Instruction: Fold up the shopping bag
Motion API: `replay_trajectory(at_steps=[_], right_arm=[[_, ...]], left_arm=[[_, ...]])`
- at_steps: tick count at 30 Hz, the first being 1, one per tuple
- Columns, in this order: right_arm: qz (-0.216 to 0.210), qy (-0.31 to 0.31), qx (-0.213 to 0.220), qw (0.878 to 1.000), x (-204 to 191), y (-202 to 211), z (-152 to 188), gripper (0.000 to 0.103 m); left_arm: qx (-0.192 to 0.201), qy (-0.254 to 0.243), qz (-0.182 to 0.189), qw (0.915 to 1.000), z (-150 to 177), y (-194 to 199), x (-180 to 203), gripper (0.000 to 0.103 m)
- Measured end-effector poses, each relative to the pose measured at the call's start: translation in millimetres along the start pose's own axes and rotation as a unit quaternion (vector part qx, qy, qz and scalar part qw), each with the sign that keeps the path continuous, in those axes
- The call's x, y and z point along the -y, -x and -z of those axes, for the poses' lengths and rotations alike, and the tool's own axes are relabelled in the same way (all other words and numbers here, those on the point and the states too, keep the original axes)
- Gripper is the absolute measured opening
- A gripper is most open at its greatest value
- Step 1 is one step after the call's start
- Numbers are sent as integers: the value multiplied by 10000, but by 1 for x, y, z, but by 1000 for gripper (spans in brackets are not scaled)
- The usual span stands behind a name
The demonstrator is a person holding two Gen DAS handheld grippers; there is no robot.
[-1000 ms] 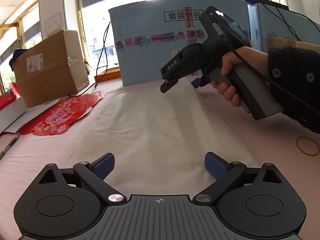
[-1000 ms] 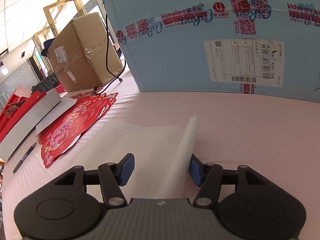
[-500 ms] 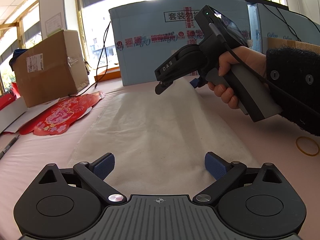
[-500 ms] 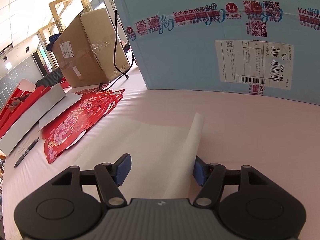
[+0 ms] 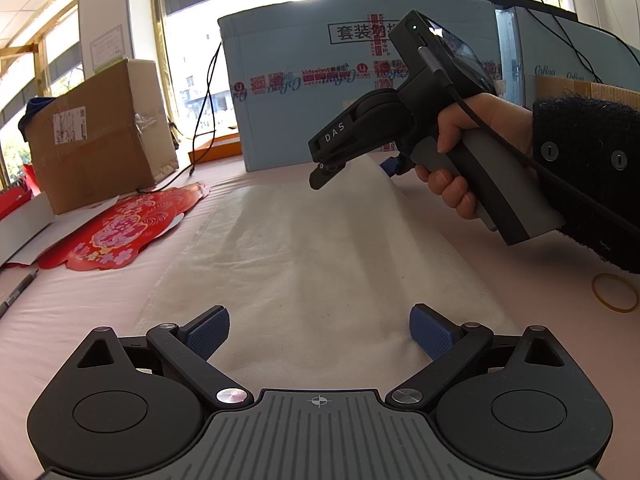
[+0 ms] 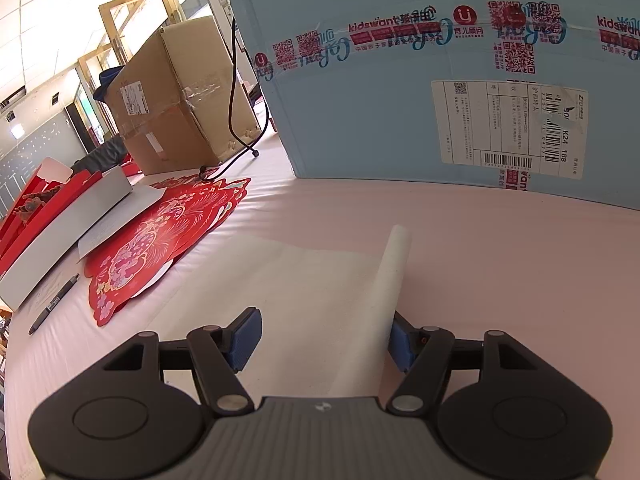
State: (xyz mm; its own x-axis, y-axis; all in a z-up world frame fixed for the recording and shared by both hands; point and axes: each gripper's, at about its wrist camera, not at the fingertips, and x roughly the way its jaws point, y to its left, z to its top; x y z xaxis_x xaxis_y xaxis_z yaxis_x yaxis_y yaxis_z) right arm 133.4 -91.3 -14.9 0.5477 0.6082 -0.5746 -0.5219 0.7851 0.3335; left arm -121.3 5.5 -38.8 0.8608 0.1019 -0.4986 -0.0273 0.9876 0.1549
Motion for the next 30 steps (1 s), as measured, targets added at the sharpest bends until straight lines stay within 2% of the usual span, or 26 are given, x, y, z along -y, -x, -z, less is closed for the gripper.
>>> replay_trajectory(at_steps=[17, 22, 25, 30], right_arm=[[30, 62, 17, 10000, -2, -2, 1, 69], [165, 173, 44, 9997, -4, -1, 2, 60], [227, 210, 60, 9995, -3, -1, 2, 51], [267, 206, 67, 9994, -1, -1, 2, 45]], left_arm=[[5, -10, 0, 10000, 0, 0, -1, 98], [4, -6, 2, 10000, 1, 0, -1, 98], [2, -1, 5, 10000, 1, 0, -1, 98], [0, 0, 4, 10000, 1, 0, 0, 98]])
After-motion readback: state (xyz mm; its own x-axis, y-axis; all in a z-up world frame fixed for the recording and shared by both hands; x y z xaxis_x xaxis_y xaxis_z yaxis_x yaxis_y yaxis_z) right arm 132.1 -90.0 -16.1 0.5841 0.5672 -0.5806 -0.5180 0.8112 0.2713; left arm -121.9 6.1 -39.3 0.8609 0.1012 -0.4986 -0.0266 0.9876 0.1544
